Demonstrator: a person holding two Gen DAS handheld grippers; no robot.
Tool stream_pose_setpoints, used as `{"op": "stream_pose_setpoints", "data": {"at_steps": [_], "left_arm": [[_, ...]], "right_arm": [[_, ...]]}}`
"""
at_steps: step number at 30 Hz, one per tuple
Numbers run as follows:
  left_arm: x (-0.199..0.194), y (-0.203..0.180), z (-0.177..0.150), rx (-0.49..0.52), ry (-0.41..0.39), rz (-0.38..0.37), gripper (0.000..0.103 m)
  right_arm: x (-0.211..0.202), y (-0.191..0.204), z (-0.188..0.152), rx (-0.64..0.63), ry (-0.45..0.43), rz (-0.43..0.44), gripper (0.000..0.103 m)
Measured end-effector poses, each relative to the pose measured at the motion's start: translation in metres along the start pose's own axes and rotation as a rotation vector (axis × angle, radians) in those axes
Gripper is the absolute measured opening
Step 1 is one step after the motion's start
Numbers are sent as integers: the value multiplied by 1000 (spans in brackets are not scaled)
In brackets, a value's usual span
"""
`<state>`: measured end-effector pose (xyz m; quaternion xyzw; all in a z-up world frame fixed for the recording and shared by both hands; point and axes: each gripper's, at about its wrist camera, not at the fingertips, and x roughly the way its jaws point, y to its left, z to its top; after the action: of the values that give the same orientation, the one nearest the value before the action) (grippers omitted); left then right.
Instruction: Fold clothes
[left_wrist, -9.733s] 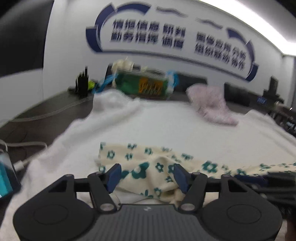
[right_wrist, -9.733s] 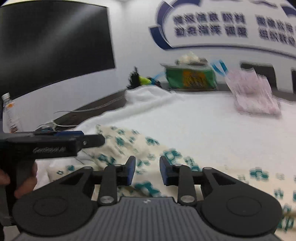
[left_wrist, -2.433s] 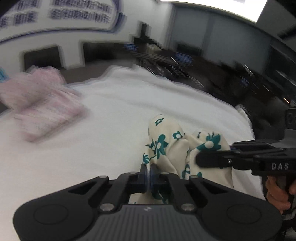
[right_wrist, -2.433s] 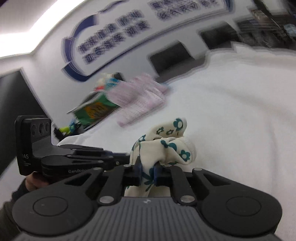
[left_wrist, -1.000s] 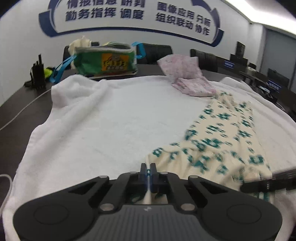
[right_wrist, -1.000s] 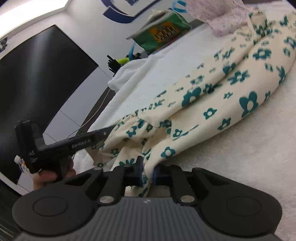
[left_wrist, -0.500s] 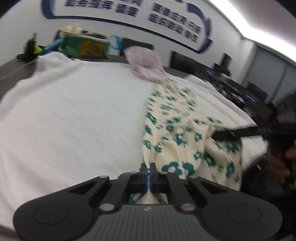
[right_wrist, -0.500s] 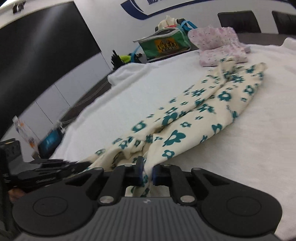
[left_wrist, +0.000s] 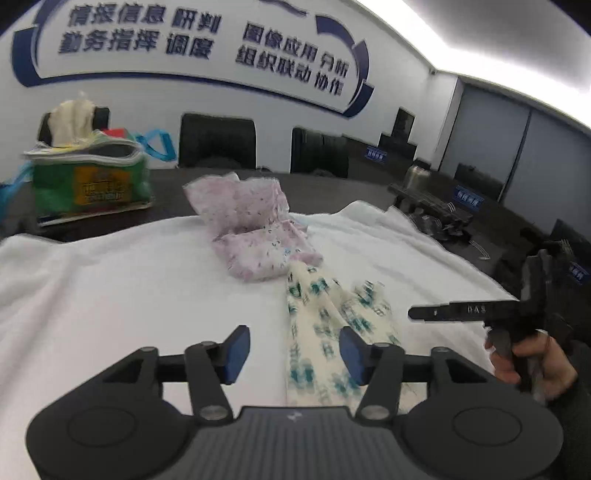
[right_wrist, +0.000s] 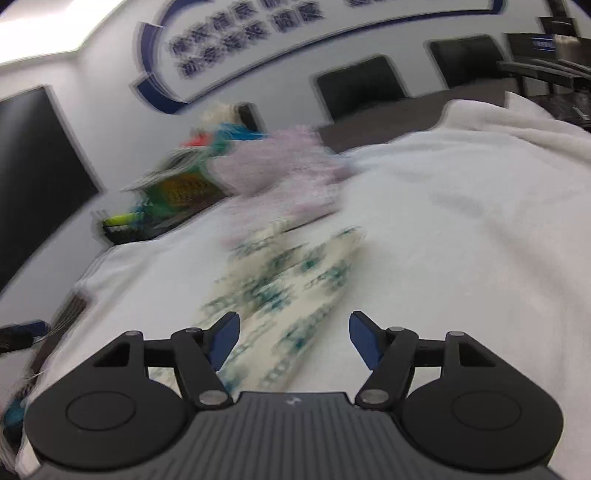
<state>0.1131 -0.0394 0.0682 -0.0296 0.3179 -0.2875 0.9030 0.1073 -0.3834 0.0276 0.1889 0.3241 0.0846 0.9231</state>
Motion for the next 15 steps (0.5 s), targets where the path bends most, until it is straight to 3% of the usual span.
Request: {"op": "stream_pose_setpoints", "data": {"at_steps": [3,5,6,7,8,11,15], "left_arm": [[91,1,9,-21,139,3,52],[121,-4,4,-3,166,21,47],[131,-7,0,13,168,34,40],[135,-10,-4,33,164,11,13],[129,-11,-8,51,150,-31,4],[102,-13,-19,63,90,-64,4],[38,3,-20,22,-59,-2,4]], "right_arm": [[56,-17,25,53,63,-13,66],[73,-19,27,54,83,-4,61],[82,-20,27,53,94,1,35],[90,-21,28,53,104,6,8],[92,-14,28,12,99,15,8],[82,22,25,-187,47,52,7],[66,79,28,-367,-16,168,7]]}}
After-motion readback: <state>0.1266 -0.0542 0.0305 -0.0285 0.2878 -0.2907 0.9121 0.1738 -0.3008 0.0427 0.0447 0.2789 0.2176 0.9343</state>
